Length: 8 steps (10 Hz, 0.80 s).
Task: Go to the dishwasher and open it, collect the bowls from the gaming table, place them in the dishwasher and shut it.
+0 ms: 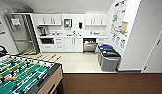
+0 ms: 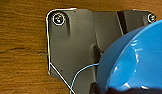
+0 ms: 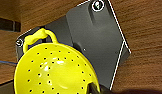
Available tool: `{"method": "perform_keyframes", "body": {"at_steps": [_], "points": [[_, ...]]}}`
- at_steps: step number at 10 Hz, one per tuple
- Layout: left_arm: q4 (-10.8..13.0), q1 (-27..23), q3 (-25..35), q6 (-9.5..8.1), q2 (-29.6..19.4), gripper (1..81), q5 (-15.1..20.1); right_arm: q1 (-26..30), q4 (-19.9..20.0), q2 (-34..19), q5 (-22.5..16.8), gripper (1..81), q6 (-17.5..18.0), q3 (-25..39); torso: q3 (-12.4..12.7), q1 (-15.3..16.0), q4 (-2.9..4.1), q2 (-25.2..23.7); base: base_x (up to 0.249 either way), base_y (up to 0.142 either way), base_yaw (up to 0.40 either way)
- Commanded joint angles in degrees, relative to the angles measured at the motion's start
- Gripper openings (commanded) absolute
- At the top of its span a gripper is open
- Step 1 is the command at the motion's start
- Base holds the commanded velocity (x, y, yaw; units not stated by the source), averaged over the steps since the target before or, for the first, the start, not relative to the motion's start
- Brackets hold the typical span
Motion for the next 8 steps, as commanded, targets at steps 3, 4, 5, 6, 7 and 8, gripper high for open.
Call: {"method": "perform_keyframes", "body": {"at_steps": [3, 4, 5, 6, 7, 8], "points": [[-0.21, -2.12, 0.04, -0.15, -0.57, 1.0, 2.94, 2.08, -0.42, -0.60, -2.85, 1.0, -0.09, 0.15, 0.00, 0.05, 0.00, 0.00, 0.123, 0.000, 0.000], [-0.21, -2.12, 0.04, -0.15, -0.57, 1.0, 2.94, 2.16, -0.42, -0.60, -2.85, 1.0, -0.09, 0.16, 0.00, 0.05, 0.00, 0.00, 0.101, 0.000, 0.000], [-0.21, -2.12, 0.04, -0.15, -0.57, 1.0, 2.94, 2.16, -0.42, -0.60, -2.85, 1.0, -0.09, 0.16, 0.00, 0.00, 0.00, -0.02, 0.100, 0.000, 0.000], [-0.12, -2.12, 0.04, -0.15, -0.57, 1.0, 2.94, 2.07, -0.42, -0.60, -2.85, 1.0, -0.09, 0.16, 0.00, -0.02, 0.00, -0.02, 0.101, 0.000, 0.000], [-0.04, -2.03, 0.04, -0.15, -0.57, 1.0, 2.93, 2.07, -0.42, -0.60, -2.93, 1.0, -0.09, 0.16, 0.00, 0.00, 0.00, -0.02, 0.116, 0.000, 0.000], [-0.04, -2.03, 0.04, -0.15, -0.57, 1.0, 2.94, 2.07, -0.42, -0.60, -2.93, 1.0, -0.09, 0.16, 0.00, -0.02, 0.00, -0.02, 0.140, 0.000, 0.000]]}}
